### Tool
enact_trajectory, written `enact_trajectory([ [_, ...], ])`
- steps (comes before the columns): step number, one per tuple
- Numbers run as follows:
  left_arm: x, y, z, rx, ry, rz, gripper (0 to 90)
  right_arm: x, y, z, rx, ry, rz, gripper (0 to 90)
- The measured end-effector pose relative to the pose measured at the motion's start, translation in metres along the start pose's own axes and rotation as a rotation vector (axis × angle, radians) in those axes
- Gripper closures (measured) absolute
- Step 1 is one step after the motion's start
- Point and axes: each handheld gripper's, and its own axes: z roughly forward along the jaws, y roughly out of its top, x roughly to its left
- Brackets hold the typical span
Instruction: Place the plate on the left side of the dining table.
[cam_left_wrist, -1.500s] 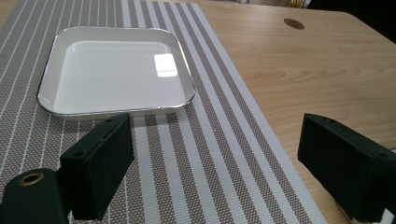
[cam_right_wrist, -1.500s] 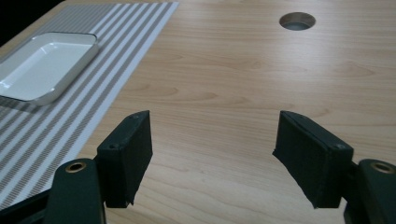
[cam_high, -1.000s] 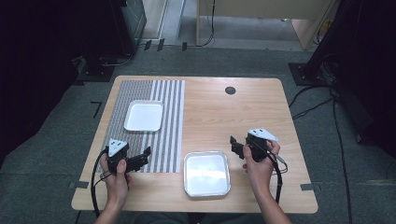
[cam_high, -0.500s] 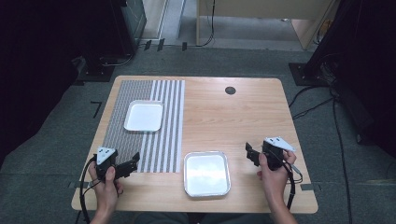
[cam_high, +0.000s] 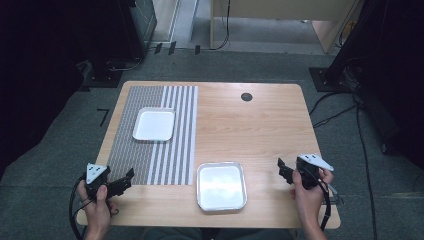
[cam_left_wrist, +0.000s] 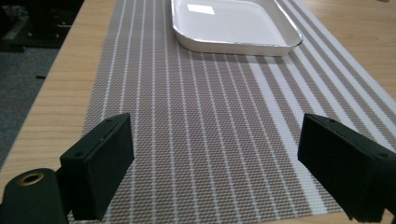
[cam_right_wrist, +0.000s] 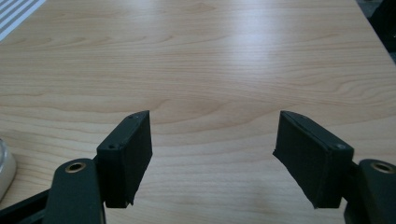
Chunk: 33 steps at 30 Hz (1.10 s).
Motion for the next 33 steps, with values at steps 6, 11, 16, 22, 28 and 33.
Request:
enact_trajectory([
  [6,0.015,-0.007,-0.004,0.009,0.027,0.002,10.5,-0.018,-0.006,-0.007,0.0,-0.03,0.022,27.8],
  [11,0.024,-0.009,-0.007,0.017,0.022,0.016,10.5,-0.032,-0.014,-0.011,0.006,-0.061,0.018,27.8],
  [16,0.034,-0.013,-0.01,0.024,0.034,0.025,10.5,-0.048,-0.021,-0.018,0.018,-0.088,0.033,27.8],
  [22,0.045,-0.017,-0.013,0.043,0.046,0.029,10.5,-0.067,-0.031,-0.024,0.034,-0.117,0.033,27.7],
  [28,0.048,-0.022,-0.015,0.063,0.06,0.063,10.5,-0.078,-0.04,-0.028,0.053,-0.114,0.025,26.4],
  [33,0.05,-0.025,-0.016,0.082,0.072,0.066,10.5,-0.082,-0.045,-0.029,0.077,-0.117,0.001,24.7],
])
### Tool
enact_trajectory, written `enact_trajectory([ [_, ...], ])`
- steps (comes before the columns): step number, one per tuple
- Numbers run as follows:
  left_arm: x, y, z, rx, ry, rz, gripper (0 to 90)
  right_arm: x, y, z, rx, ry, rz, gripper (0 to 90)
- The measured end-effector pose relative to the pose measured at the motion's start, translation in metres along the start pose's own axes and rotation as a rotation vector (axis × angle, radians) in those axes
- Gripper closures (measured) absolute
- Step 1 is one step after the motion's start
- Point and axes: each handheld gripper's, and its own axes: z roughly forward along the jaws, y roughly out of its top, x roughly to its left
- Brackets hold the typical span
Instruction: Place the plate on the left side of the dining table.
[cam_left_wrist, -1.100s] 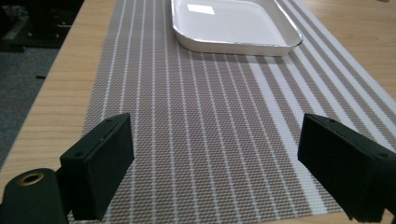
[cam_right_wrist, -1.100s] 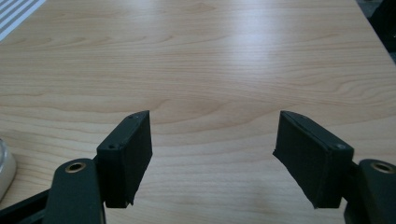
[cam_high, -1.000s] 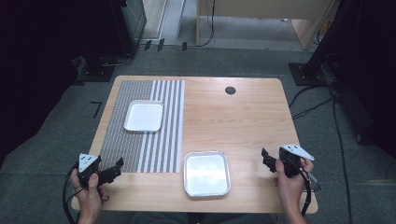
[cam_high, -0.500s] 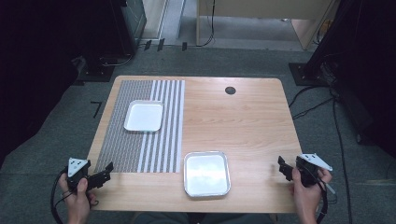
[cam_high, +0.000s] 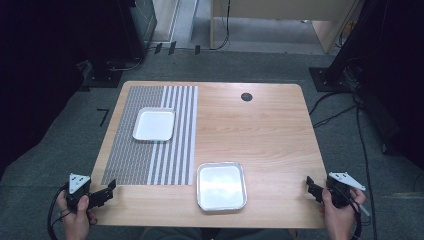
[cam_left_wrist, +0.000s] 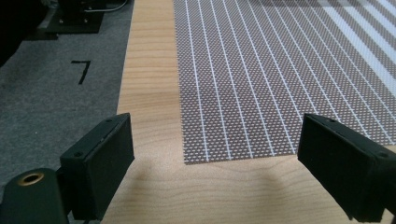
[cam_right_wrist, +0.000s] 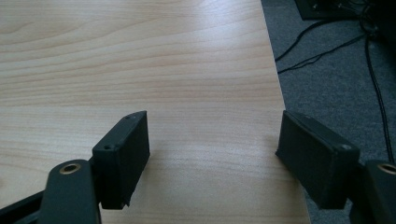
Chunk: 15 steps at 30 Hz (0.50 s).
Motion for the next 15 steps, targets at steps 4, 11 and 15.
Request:
enact_trajectory([
  [4,-0.0045,-0.0008,0.0057,0.044,0.015,0.043,10.5,0.0045,-0.001,0.0003,0.014,-0.021,-0.046,24.0],
  [11,-0.0067,-0.0024,0.0101,0.072,-0.022,0.068,10.5,0.0053,-0.0032,-0.0018,0.015,-0.011,-0.051,23.1],
  [15,-0.0072,-0.0027,0.0109,0.065,-0.022,0.068,10.3,0.0053,-0.0032,-0.0017,0.015,-0.01,-0.051,23.0],
])
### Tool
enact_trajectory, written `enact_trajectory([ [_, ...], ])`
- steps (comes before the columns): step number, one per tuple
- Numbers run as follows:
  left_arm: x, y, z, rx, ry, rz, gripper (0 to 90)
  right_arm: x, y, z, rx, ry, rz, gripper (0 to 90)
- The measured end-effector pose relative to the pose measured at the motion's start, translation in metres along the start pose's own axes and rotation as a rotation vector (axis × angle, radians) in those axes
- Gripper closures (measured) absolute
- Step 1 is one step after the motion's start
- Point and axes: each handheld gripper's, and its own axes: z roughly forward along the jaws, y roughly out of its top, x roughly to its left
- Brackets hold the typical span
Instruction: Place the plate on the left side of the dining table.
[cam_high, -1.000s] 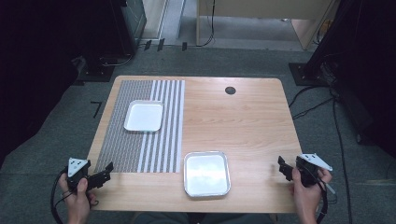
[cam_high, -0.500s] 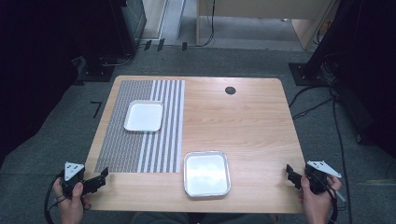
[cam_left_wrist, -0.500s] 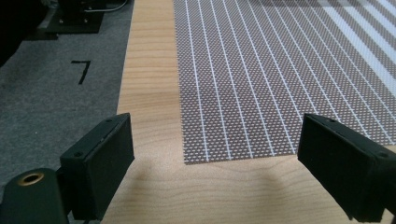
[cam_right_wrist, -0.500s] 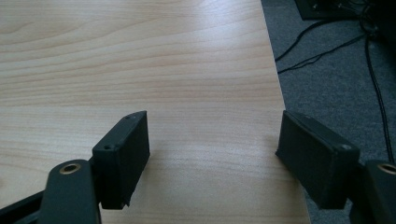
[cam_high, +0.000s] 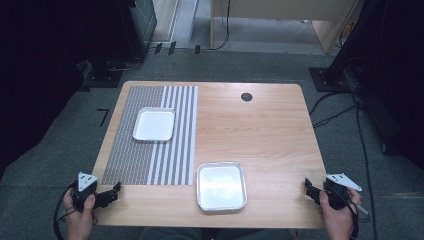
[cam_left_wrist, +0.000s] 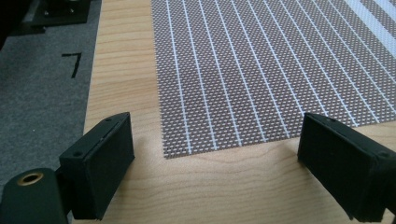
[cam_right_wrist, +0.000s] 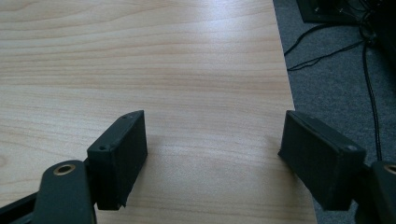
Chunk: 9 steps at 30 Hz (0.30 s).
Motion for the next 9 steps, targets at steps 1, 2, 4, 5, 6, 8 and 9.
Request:
enact_trajectory([
  [1,0.0,0.0,0.0,0.0,0.0,0.0,10.3,0.0001,0.0,0.0,0.0,0.0,0.001,22.9],
  [2,0.0,0.0,0.0,0.0,0.0,0.0,10.3,0.0001,0.0,0.0,0.001,0.0,0.001,22.8],
  [4,0.0001,-0.0002,-0.0001,0.0,0.0,0.0,10.4,0.0001,0.0,0.0001,0.001,0.001,0.0,22.6],
  [5,0.0,-0.0002,-0.0001,0.0,0.0,0.0,10.4,0.0001,0.0,0.0001,0.001,0.001,-0.001,22.4],
  [6,0.0,-0.0002,-0.0001,-0.001,0.0,0.0,10.4,0.0002,0.0001,0.0002,0.001,0.002,0.0,22.1],
  [8,0.001,0.0005,0.0001,0.004,-0.008,0.007,10.4,0.0004,0.0001,0.0002,0.003,0.003,0.0,21.8],
  [9,0.001,0.0005,0.0001,0.004,-0.008,0.007,10.5,0.0004,0.0001,0.0002,0.003,0.003,0.0,21.8],
])
